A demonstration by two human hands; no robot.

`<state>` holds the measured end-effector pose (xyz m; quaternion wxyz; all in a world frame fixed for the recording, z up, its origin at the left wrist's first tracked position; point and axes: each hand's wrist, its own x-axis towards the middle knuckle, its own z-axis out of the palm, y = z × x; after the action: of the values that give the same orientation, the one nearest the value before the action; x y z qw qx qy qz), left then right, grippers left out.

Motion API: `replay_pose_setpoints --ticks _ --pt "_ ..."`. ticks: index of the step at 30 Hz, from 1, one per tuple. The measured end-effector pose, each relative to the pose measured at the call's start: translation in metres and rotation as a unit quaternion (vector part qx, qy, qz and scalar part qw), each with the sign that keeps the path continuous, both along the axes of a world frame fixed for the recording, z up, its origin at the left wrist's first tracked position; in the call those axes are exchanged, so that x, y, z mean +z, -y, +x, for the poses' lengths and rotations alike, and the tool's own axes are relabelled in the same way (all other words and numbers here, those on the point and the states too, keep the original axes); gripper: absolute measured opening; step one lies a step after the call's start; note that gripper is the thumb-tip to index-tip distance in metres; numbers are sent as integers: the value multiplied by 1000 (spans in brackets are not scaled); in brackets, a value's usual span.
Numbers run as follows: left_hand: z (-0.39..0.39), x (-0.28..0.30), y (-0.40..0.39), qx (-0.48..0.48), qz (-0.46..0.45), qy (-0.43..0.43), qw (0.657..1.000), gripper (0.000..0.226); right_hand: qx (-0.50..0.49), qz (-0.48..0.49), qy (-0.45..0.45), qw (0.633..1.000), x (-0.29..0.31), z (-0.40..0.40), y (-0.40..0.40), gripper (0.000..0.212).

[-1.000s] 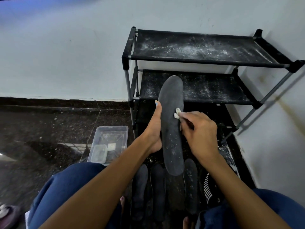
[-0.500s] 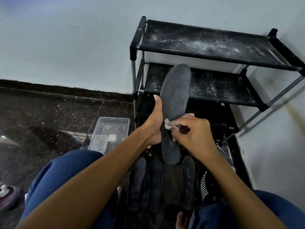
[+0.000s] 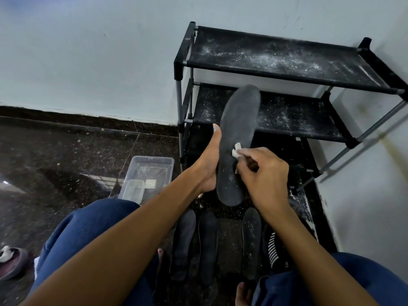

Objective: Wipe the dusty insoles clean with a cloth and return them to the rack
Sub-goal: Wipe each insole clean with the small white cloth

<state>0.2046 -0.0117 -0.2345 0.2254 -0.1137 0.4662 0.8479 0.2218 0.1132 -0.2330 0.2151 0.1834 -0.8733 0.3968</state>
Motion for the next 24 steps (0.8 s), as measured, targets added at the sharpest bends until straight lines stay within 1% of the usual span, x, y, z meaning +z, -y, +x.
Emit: replay_pose_setpoints --ticks 1,3,6,8,11,12,14,16,18,20,22,24 --pt "0 0 -2 -4 -10 -5 1000 81 -9 1 -6 1000 0 -2 0 18" --pt "-1 -4 -4 -5 -29 -7 1000 78 0 1 -7 1000 -2 -4 -2 19" --pt "-1 -7 0 -15 -11 8 1000 91 68 -16 36 997 -5 -1 0 21" --pt "-2 -7 3 -25 -7 14 1000 99 91 -34 68 993 -5 3 1 23" --pt "-3 -6 5 -19 -4 0 1000 101 79 -27 33 996 -7 3 3 18" --pt "-3 -6 5 -16 5 -4 1000 97 68 -15 15 997 -8 2 3 16" --pt "-1 -4 3 -7 12 0 1000 82 36 15 -7 999 -9 1 4 16" --pt "0 -3 2 2 13 0 1000 75 10 50 -20 998 -10 1 4 16" --pt "-1 -3 2 19 17 3 1000 78 11 76 -23 997 -9 2 4 18" --pt "0 -1 3 9 41 10 999 87 27 84 -18 996 -7 1 3 22" --pt "0 -2 3 -6 65 10 998 94 46 85 -19 995 -5 1 2 24" --pt "1 -3 1 -8 88 12 996 96 60 73 -19 995 -5 1 1 21"
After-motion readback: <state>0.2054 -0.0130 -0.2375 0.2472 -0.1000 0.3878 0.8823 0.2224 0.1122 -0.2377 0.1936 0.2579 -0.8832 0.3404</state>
